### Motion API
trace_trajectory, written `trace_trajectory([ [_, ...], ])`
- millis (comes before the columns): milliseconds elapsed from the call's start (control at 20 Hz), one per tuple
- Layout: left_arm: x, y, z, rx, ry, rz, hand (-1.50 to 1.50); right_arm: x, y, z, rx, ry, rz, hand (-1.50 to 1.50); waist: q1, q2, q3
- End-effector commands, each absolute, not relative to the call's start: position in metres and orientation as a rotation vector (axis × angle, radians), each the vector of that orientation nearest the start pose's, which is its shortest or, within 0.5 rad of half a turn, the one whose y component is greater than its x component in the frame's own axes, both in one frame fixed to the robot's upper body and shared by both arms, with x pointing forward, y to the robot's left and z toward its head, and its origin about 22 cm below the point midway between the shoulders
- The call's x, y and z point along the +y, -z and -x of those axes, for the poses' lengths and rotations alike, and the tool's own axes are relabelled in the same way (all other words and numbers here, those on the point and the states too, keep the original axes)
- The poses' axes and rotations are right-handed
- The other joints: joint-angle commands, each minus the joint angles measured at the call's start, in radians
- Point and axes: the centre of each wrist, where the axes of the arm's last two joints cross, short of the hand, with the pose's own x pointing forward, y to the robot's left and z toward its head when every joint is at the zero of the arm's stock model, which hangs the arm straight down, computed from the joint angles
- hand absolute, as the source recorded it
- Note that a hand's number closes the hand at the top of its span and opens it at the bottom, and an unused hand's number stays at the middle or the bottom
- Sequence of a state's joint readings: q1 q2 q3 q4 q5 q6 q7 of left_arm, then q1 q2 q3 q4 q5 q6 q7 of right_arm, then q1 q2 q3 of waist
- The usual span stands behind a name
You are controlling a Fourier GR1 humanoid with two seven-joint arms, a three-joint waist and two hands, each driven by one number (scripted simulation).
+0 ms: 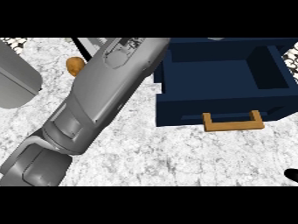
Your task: Pick up the can, place it into the drawer and close the drawer
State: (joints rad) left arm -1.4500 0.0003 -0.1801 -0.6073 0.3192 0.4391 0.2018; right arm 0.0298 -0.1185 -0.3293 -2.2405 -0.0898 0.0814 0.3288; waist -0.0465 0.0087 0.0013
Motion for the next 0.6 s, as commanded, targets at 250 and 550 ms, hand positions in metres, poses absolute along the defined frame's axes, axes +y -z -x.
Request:
trace_trajectory([
  [250,-0.011,-0.244,-0.436,-1.691,0.221,0.013,1.50,-0.301,-0.164,-0.175,-1.913,0.013,0.260,-1.50,-0.034,0.013,0.001],
  [550,-0.019,-0.252,-0.435,-1.687,0.158,-0.094,-1.50,-0.296,-0.170,-0.183,-1.909,0.002,0.242,-1.50,-0.052,0.016,0.002],
])
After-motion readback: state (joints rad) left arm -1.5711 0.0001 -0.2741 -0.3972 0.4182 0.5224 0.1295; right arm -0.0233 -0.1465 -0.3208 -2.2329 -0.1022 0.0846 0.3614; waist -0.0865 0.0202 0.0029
